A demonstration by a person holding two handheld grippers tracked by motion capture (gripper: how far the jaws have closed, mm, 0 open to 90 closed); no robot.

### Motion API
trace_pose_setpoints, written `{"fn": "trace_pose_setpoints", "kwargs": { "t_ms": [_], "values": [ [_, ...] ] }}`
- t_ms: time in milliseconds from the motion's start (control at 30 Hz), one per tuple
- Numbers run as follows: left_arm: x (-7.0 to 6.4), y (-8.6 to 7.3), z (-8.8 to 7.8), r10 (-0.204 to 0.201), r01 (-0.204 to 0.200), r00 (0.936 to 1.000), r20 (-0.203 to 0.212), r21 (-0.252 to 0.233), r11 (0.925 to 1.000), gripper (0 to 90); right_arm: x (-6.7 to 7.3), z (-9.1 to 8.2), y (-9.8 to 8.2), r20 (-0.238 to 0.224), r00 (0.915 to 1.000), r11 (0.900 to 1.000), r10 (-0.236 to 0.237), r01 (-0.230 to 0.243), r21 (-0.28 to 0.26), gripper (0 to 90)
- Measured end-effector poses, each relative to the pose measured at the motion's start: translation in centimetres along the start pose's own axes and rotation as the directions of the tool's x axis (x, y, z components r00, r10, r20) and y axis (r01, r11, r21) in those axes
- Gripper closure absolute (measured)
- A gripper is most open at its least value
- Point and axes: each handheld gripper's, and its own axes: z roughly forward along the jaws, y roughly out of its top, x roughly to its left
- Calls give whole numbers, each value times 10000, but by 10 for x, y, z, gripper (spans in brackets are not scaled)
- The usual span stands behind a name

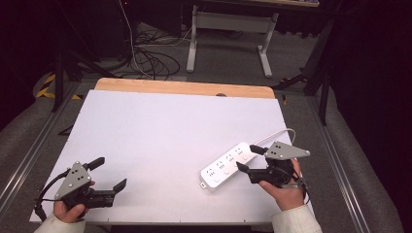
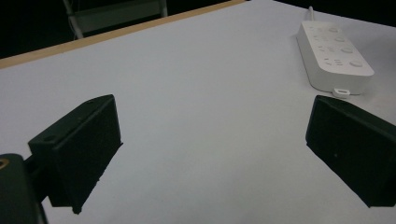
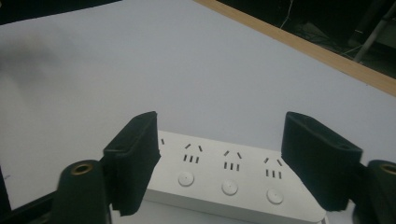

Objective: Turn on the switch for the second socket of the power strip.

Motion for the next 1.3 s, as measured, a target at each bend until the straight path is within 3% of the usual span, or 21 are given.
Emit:
{"fn": "trace_pose_setpoints", "kwargs": {
  "t_ms": [67, 167, 333, 433, 700, 733, 967, 1300],
  "values": [
    [0, 0, 0, -9, 9, 10000, 3, 4, 10000, 38, 0, 0, 1, -89, 10000, 10000, -34, 34, 6, 388],
    [0, 0, 0, 21, -21, 10000, 2, -3, 10000, 39, 1, 0, 3, -132, 9997, 9997, -229, 230, 69, 444],
    [0, 0, 0, -5, 5, 10000, -1, -3, 10000, 39, -3, 5, 8, -394, 9983, 9991, -435, 434, -39, 650],
    [0, 0, 0, 12, -12, 10000, -5, 10, 10000, 39, -6, 8, 9, -729, 9971, 9998, -197, 196, -24, 729],
    [0, 0, -1, 6, -6, 10000, -30, 1, 10000, 39, -11, 19, 12, -208, 9998, 9965, 41, -23, 838, 843],
    [0, 0, -1, 8, -8, 10000, -30, 3, 10000, 38, -12, 22, 12, -52, 9999, 9937, 138, -131, 1114, 892],
    [0, 0, -1, 11, -11, 10000, -37, 0, 10000, 38, -17, 32, 11, 66, 9991, 9872, 410, -416, 1541, 900],
    [1, 0, -1, 62, -62, 10000, -74, 2, 10000, 38, -17, 53, 7, 457, 9985, 9585, 288, -406, 2821, 900]
  ]
}}
